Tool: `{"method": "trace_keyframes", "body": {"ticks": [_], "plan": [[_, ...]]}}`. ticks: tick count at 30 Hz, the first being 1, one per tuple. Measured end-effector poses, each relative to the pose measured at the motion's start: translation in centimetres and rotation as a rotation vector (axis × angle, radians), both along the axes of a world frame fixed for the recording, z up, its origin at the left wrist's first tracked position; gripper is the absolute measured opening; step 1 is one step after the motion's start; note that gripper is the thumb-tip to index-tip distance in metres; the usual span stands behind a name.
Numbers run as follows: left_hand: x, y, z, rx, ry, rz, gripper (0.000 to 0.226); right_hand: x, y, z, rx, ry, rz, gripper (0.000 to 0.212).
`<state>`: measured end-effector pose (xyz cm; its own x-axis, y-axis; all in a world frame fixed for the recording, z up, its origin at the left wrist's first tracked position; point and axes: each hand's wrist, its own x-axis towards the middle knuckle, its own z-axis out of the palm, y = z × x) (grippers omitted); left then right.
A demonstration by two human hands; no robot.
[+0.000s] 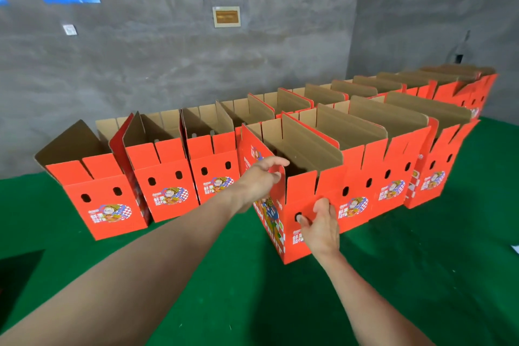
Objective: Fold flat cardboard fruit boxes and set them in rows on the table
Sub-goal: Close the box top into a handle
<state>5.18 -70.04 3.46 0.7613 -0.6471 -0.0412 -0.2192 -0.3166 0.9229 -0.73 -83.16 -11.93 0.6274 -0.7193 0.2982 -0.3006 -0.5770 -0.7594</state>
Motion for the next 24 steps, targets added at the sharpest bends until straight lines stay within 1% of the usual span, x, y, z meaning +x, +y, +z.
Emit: {"method": "trace_keyframes", "body": {"ticks": [3,5,7,9,12,14,16,20,22,24], "plan": [[0.0,-0.7,-0.6,-0.052,-0.125,0.027,0.026,-0.5,-1.0,0.0,-0.025,-0.059,0.02,0.04],[-0.4,-1.1,-1.0,-0.113,-0.215,0.063,0.024,-1.1,-1.7,0.3,-0.039,-0.091,0.029,0.041],[-1.1,-1.3,-1.5,-0.178,-0.317,0.142,0.023,-1.6,-2.1,0.4,-0.057,-0.109,0.033,0.041],[-1.9,-1.5,-2.4,-0.196,-0.439,0.215,0.022,-2.1,-2.2,0.1,-0.068,-0.123,0.034,0.041],[-3.2,-1.9,-3.7,-0.186,-0.507,0.191,0.022,-2.5,-2.0,-0.8,-0.053,-0.134,0.024,0.042],[-3.2,-2.3,-3.6,-0.166,-0.517,0.182,0.02,-2.4,-2.1,-1.0,-0.039,-0.151,0.016,0.042],[-2.9,-2.5,-3.3,-0.194,-0.501,0.179,0.016,-2.1,-2.3,-1.0,-0.03,-0.174,-0.004,0.043],[-2.8,-2.5,-4.2,-0.212,-0.485,0.154,0.03,-2.1,-3.1,-1.6,-0.056,-0.204,-0.056,0.046],[-2.1,-3.2,-4.3,-0.16,-0.414,0.162,0.026,-1.7,-4.1,-1.4,-0.036,-0.174,-0.068,0.045],[-1.4,-4.0,-3.5,-0.124,-0.25,0.125,0.019,-1.0,-5.4,-0.9,-0.043,-0.151,-0.063,0.042]]}}
